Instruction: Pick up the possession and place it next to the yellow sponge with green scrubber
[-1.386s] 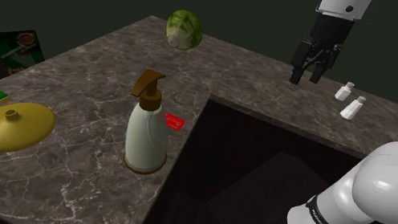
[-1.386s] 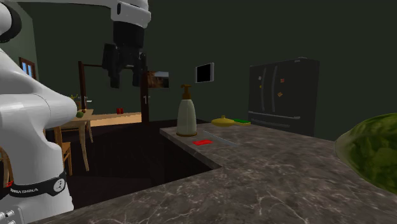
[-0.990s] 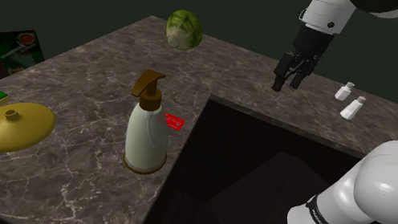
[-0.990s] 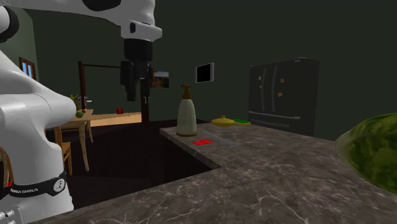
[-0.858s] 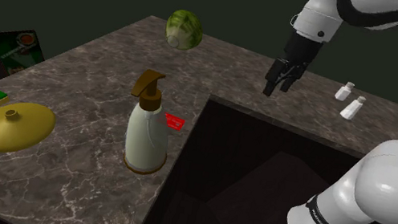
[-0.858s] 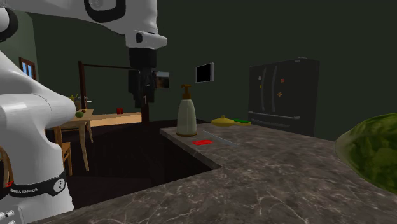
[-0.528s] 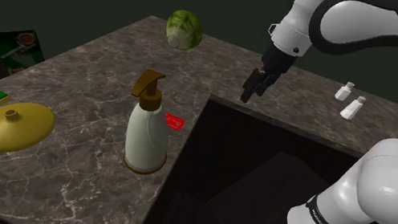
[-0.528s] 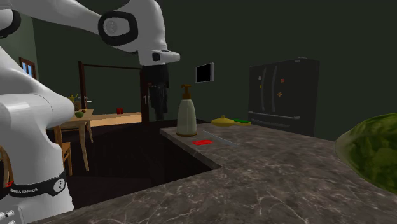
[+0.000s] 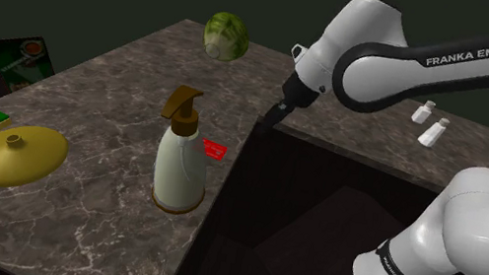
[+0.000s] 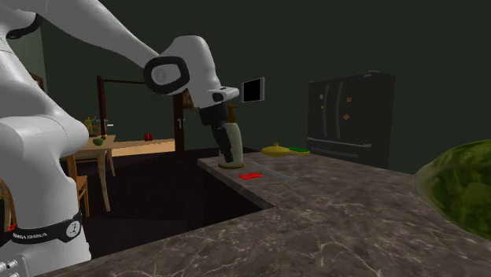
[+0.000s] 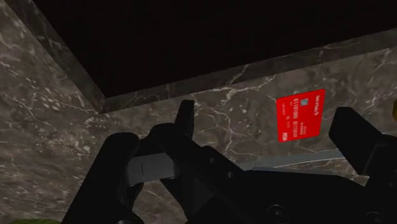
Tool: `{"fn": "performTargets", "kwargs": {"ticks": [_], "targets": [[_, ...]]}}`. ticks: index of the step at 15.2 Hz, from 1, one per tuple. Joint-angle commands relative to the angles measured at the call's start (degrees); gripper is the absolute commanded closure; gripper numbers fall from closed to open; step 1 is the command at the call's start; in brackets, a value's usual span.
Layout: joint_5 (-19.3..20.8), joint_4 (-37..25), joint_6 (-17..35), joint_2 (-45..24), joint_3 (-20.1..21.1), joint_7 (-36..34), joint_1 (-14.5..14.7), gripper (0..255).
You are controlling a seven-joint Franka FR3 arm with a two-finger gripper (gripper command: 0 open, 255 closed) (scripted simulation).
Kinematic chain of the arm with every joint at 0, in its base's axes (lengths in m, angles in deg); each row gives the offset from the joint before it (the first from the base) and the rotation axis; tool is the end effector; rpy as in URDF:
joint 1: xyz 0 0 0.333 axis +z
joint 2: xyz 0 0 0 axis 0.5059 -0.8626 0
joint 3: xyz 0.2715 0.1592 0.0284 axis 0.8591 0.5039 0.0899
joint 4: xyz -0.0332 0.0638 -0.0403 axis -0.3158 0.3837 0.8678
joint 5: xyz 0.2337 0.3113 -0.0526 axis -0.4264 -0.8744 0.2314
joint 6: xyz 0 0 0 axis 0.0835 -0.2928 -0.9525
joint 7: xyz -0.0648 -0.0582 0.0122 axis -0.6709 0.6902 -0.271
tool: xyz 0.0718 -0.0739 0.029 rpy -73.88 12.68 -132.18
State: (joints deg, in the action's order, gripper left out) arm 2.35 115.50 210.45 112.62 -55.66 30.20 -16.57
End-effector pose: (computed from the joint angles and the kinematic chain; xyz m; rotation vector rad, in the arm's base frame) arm 0.3798 0.1271 0.4151 -2.9304 -0.4700 -0.4249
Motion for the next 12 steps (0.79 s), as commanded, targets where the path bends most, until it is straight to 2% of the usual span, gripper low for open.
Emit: {"fn": "performTargets", "kwargs": {"ticks": [1, 7, 9, 10, 12], "targets": [[-1.27, 0.04, 7.47, -4.33, 0.61, 2.18, 1.96, 0], [-6.28, -2.92, 25.53, -17.10, 0.64, 10.86, 8.69, 0], [-9.98, -4.81, 30.83, -21.54, -0.12, 15.71, 11.91, 0], [-13.03, -6.01, 33.26, -23.77, -0.72, 19.20, 13.92, 0], [-16.17, -7.18, 34.85, -25.84, -1.11, 22.30, 15.27, 0]]}}
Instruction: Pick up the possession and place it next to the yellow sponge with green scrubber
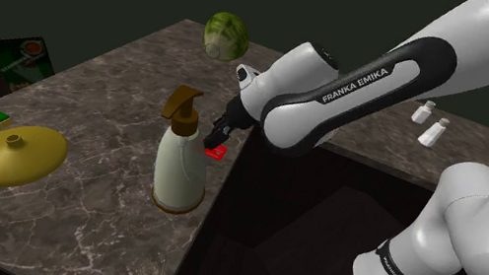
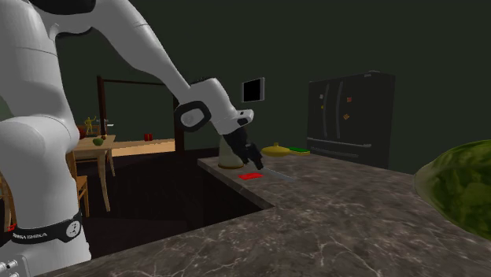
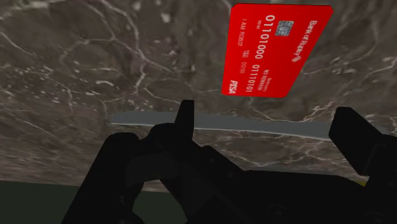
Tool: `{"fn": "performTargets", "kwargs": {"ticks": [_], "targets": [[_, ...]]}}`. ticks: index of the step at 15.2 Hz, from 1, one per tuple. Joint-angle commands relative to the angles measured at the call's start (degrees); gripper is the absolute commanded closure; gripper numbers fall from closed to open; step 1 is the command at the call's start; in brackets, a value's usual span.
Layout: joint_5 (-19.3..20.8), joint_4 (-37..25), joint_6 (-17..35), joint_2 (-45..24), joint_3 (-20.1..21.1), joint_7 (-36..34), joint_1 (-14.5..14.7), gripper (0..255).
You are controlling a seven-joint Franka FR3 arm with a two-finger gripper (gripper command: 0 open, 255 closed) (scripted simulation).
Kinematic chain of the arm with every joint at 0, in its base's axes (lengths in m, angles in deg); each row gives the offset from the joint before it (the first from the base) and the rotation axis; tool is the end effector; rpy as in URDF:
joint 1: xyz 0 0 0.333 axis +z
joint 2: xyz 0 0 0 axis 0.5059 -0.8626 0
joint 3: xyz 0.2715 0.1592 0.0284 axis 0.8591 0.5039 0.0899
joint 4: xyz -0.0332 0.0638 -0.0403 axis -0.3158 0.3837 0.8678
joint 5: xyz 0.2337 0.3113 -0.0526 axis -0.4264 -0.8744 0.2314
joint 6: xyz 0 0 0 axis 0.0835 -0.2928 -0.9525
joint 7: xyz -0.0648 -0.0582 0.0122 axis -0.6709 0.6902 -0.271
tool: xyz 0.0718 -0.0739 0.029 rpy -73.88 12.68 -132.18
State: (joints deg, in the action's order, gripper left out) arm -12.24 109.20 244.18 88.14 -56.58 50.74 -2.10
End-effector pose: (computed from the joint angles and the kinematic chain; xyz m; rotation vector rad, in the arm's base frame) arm 0.4261 0.2253 0.3423 -2.7296 -0.8550 -0.8042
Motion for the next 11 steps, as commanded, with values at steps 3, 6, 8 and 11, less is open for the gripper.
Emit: {"fn": "performTargets", "kwargs": {"ticks": [3, 6, 8, 11], "targets": [[-6.29, -2.74, 2.65, -4.60, 0.08, 5.86, 1.44, 0], [-11.48, -4.86, 4.01, -7.83, 1.60, 10.48, 0.84, 0], [-12.37, -5.27, 4.27, -8.45, 2.12, 11.31, 0.47, 0], [-12.36, -5.27, 4.27, -8.45, 2.14, 11.30, 0.45, 0]]}}
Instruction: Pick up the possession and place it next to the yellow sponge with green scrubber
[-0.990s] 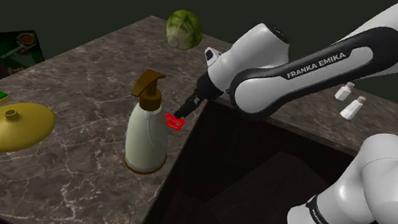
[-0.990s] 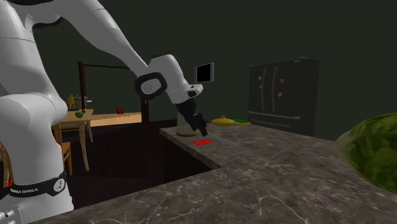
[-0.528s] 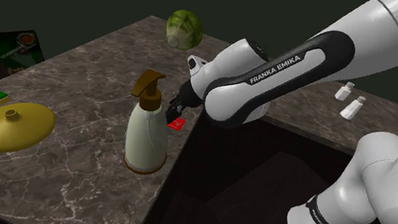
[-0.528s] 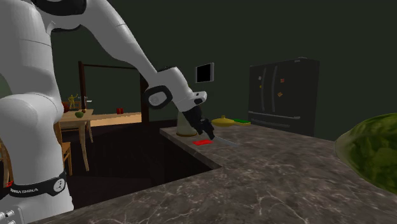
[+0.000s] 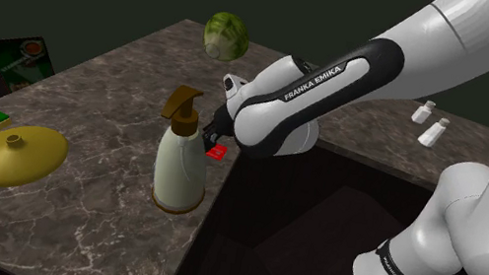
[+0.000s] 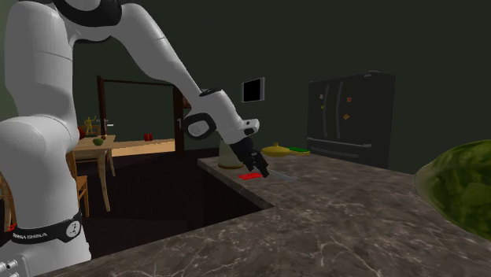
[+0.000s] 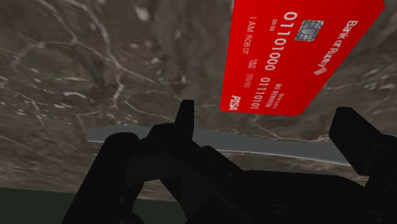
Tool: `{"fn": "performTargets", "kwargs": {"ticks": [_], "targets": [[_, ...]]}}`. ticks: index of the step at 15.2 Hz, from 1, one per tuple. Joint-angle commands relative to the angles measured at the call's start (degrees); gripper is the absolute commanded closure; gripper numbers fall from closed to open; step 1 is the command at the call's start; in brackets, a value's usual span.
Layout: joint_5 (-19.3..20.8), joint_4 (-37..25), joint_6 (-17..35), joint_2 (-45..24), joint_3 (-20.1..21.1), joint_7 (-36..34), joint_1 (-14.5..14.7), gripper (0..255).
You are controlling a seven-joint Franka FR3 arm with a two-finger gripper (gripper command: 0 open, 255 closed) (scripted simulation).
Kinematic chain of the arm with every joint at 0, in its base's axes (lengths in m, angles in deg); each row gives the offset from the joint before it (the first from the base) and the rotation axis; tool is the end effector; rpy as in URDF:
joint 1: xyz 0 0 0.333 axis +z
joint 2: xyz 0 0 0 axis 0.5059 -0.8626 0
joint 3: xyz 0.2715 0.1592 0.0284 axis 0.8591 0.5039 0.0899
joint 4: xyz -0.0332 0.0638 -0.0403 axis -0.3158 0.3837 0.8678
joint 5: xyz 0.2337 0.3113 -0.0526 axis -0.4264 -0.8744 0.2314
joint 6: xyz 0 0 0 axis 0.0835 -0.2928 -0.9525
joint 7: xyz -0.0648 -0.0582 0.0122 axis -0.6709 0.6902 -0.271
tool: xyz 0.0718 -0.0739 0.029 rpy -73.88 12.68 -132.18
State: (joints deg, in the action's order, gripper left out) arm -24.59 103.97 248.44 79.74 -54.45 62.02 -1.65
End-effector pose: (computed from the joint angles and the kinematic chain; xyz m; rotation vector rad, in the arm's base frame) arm 0.4448 0.2406 0.3100 -2.7223 -0.8684 -0.8190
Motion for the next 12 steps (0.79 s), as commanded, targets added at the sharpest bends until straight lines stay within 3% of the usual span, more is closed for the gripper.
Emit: {"fn": "performTargets", "kwargs": {"ticks": [1, 3, 4, 8, 12], "targets": [[-0.01, -0.04, 0.01, -0.04, 0.01, 0.01, -0.01, 0], [-0.01, -0.03, 0.00, -0.03, 0.00, 0.01, -0.01, 0], [-0.01, -0.03, 0.00, -0.03, 0.00, 0.01, -0.01, 255], [1.03, -0.17, -0.33, 0.08, -0.55, -0.79, 0.23, 255], [-0.61, -0.27, 0.28, -0.49, 0.34, 0.50, -0.15, 255]]}}
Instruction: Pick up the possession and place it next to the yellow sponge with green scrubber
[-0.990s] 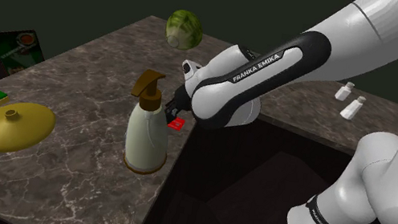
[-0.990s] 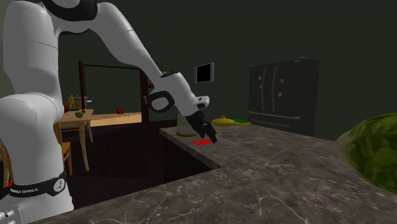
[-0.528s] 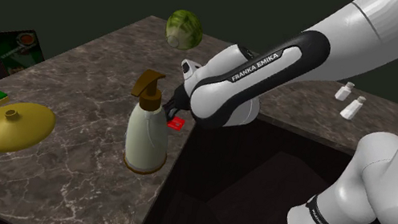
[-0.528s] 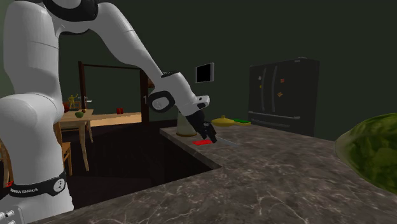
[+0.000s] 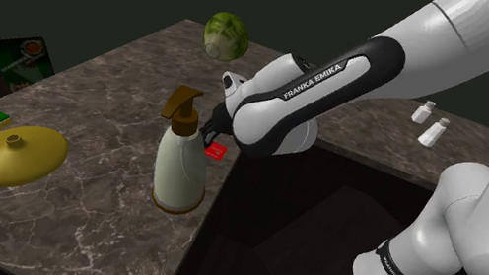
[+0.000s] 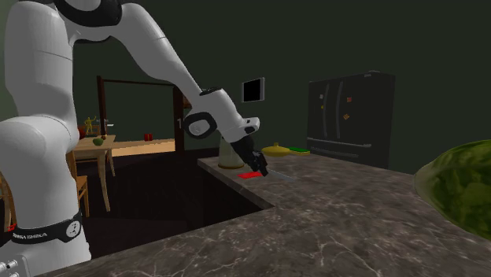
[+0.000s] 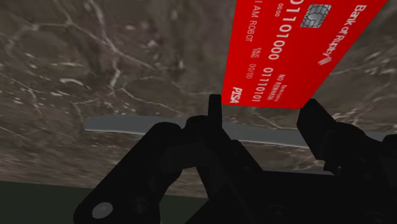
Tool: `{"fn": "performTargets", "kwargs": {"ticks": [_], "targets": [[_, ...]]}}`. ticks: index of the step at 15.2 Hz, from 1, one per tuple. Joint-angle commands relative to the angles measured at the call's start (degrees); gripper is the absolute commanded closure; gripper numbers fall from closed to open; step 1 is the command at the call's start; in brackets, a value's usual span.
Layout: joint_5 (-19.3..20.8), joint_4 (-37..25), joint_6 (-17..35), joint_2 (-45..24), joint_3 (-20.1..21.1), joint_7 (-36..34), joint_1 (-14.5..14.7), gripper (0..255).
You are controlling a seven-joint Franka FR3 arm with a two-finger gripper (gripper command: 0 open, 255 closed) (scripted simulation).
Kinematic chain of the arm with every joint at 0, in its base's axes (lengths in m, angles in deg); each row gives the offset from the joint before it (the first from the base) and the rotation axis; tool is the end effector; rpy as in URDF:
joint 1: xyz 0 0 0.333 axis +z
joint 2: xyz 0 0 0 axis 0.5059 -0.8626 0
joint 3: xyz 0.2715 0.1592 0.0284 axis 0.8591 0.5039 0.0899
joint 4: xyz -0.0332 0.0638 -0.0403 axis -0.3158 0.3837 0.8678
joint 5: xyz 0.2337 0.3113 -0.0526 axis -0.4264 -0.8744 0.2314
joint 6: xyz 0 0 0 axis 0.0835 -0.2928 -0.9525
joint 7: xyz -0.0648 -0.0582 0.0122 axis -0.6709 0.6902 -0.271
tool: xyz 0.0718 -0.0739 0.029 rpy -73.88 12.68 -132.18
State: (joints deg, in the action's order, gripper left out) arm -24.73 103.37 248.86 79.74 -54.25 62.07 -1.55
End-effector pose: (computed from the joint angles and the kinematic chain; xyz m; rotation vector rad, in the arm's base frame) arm 0.4468 0.2443 0.3149 -2.7129 -0.8683 -0.8413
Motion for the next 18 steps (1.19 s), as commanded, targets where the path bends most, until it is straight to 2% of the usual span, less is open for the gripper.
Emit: {"fn": "performTargets", "kwargs": {"ticks": [1, 5, 9, 13, 18], "targets": [[0.12, 0.56, -0.42, -0.04, -0.20, -0.02, -0.10, 255], [10.69, 1.54, -3.06, 3.18, -4.90, -9.37, 2.78, 255], [18.49, 1.70, -5.94, 6.10, -6.23, -16.08, 2.70, 255], [23.28, 1.27, -9.06, 8.77, -6.08, -20.19, 1.64, 255], [26.75, 0.20, -13.12, 11.76, -5.59, -23.23, 0.44, 255]]}}
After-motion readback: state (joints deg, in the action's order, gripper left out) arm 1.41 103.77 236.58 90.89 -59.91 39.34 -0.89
